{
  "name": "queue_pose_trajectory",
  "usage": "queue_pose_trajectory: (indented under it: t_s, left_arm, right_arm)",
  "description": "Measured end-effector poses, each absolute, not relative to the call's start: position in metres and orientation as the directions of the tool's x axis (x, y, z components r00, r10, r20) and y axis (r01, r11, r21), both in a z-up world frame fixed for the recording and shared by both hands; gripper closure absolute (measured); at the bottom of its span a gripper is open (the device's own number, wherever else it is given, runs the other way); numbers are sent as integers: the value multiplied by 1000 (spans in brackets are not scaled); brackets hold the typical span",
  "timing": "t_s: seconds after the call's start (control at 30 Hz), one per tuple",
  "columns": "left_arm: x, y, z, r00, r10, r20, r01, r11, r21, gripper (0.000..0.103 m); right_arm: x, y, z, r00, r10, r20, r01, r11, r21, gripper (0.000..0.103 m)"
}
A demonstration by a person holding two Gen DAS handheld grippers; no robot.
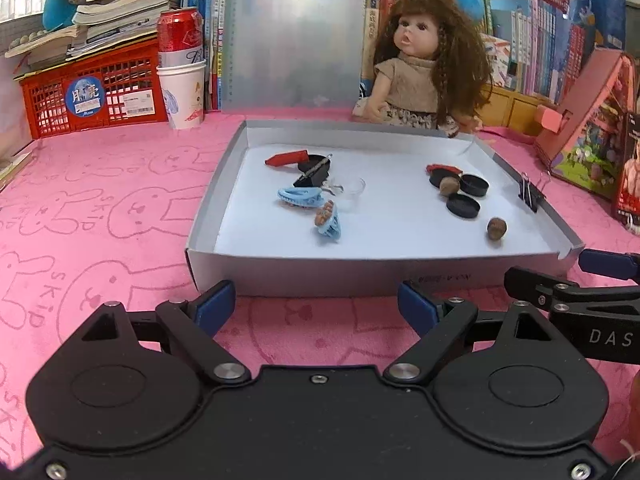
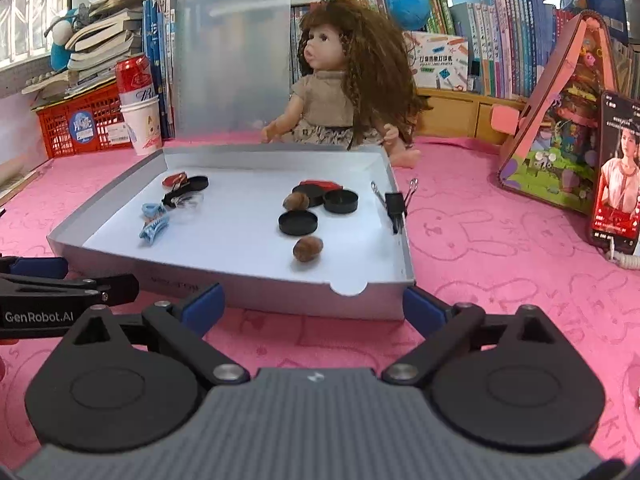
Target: Organize rigid objects
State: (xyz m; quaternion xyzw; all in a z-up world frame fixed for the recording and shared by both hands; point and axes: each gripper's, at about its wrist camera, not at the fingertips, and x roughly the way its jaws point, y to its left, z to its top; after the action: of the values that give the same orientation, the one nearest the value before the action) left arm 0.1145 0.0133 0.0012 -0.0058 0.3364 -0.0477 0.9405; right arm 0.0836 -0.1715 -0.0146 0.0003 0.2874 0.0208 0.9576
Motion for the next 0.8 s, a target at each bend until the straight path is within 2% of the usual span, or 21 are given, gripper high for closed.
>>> queue_pose_trajectory:
  t_s: [0.47,0.67,0.8]
  left_arm:
    - [106,8,-6,771,-77,-632,91,996,-10,14]
    - [108,6,-7,764,-78,-641,97,995,-6,8]
    - [110,8,-8,761,-76,-645,90,996,-11,4]
  right_arm:
    - [77,-173,-21,820,11,-573,-14,1000,0,0]
    - [83,-173,-28,779,-36,-626,29,999,-22,0]
    - [82,-170,-29,779,-46,-626,27,999,-40,0]
